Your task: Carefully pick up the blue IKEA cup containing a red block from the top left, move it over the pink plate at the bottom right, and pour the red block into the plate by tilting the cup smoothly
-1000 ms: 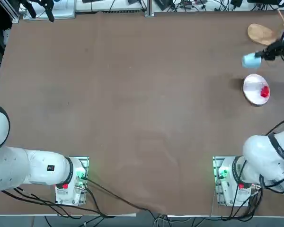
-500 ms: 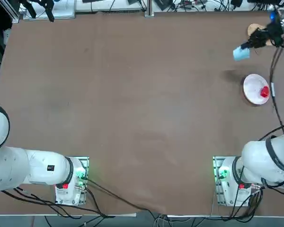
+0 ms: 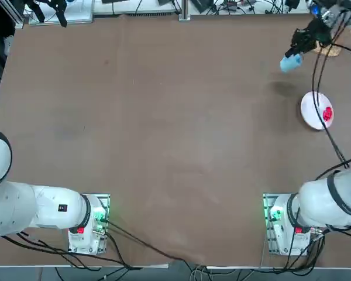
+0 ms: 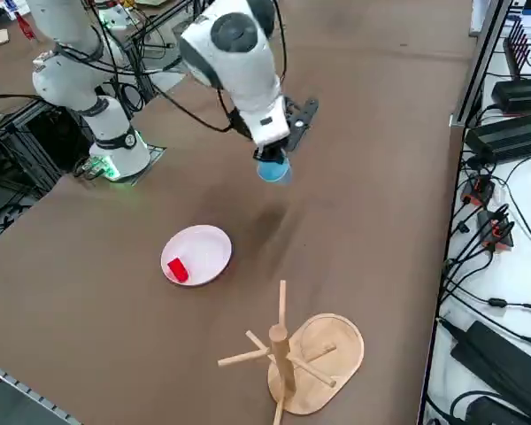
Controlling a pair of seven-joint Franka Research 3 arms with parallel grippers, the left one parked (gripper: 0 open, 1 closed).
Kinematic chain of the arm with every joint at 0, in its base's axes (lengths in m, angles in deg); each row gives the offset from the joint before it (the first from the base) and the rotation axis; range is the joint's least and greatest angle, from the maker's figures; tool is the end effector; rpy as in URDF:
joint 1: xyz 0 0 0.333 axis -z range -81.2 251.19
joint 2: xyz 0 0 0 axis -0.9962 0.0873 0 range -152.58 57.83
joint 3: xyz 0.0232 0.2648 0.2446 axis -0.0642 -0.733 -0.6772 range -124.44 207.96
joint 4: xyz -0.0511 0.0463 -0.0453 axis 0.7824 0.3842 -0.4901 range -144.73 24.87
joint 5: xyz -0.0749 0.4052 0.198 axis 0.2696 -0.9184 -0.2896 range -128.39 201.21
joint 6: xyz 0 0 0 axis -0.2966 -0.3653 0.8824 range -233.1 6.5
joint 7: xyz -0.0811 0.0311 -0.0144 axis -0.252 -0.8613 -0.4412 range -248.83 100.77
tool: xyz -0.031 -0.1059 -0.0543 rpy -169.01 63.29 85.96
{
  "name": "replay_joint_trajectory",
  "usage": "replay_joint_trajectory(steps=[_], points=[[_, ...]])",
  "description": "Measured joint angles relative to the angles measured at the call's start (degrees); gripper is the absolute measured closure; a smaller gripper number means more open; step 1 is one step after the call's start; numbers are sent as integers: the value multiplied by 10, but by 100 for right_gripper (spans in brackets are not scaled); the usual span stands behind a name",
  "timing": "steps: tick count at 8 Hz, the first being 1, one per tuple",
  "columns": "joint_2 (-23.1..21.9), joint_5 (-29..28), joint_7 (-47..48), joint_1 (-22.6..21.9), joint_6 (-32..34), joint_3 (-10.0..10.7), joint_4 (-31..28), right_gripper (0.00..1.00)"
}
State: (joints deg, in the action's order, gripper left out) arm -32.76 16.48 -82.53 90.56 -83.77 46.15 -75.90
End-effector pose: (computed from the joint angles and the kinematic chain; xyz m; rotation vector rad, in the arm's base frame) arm 0.6659 -0.0893 0.3641 -2.8274 0.2731 0.0930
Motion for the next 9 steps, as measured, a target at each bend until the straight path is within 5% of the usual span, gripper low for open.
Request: replay_joint_trajectory(steps=[3,9], points=[[-17,68,168,-54,-1,-1,11,97],[-19,101,409,-160,-1,1,36,97]])
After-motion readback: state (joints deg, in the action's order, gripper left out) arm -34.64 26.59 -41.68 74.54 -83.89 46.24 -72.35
